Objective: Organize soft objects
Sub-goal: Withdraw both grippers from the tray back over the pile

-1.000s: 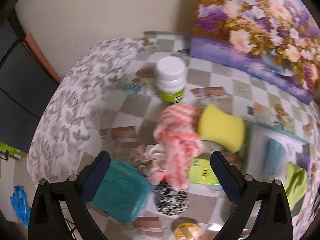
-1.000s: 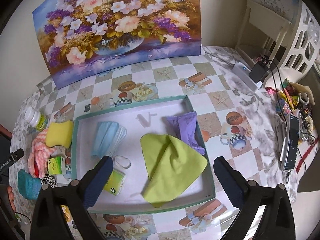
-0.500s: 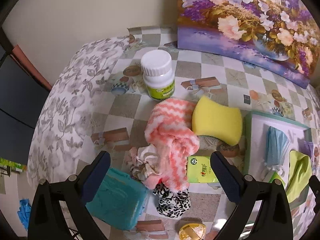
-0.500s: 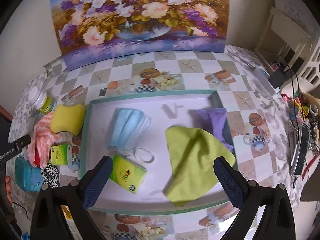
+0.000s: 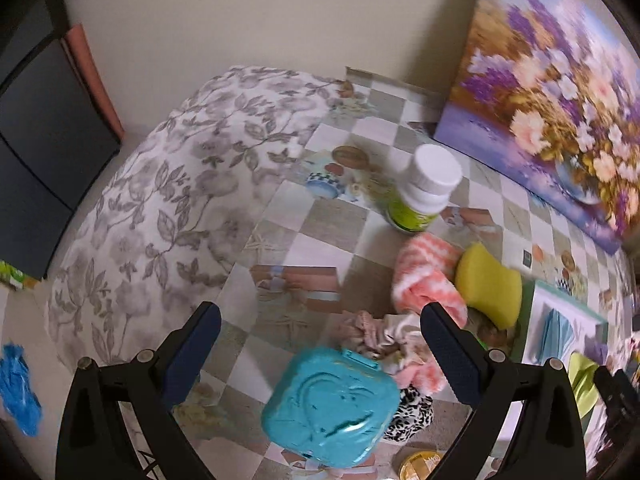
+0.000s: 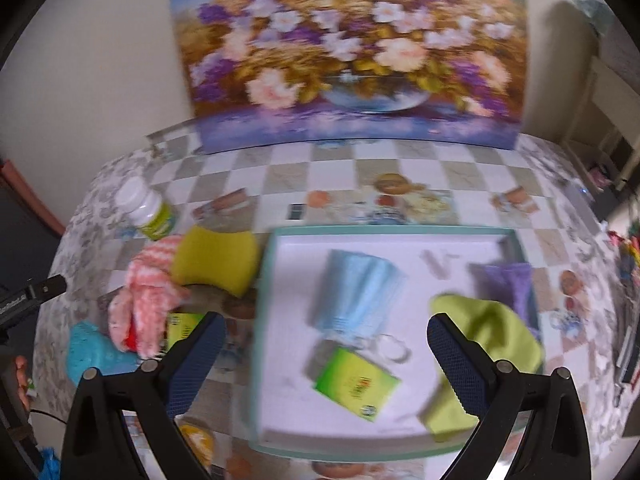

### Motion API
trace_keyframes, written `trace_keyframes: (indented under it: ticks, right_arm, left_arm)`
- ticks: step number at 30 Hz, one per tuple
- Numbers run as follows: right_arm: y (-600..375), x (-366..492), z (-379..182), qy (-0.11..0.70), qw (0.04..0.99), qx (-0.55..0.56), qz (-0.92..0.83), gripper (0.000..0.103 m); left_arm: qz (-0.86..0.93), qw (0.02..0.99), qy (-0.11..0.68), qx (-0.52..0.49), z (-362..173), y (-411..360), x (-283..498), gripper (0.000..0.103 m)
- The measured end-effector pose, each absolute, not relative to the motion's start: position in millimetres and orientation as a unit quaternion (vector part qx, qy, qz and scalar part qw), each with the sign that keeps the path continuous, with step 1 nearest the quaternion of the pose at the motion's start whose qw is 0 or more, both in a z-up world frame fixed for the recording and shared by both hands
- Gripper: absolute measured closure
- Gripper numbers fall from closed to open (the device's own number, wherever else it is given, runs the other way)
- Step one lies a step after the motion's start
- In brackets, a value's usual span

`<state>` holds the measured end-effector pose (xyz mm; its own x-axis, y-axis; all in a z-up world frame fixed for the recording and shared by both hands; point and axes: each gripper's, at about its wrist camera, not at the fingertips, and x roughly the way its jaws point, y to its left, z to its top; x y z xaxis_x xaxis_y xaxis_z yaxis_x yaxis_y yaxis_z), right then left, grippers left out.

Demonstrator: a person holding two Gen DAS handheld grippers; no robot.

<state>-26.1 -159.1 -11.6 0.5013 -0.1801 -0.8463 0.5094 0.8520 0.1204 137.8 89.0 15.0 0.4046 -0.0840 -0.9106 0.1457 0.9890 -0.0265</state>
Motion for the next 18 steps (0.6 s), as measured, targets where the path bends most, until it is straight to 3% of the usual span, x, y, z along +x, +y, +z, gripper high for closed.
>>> trace_keyframes:
  ticks: [9, 18]
  right_arm:
    - [-126, 16, -26, 0.468, 0.851, 0.175, -0.163, 0.001]
    - [-107, 54, -37, 0.481, 0.85, 0.163, -0.138, 0.001]
  left_arm:
    - [-0.075, 0.846, 0.528, -0.005, 9, 98, 154, 0.0]
    - [-0.066, 0.83, 0.553, 0.034, -10, 86, 169, 0.0]
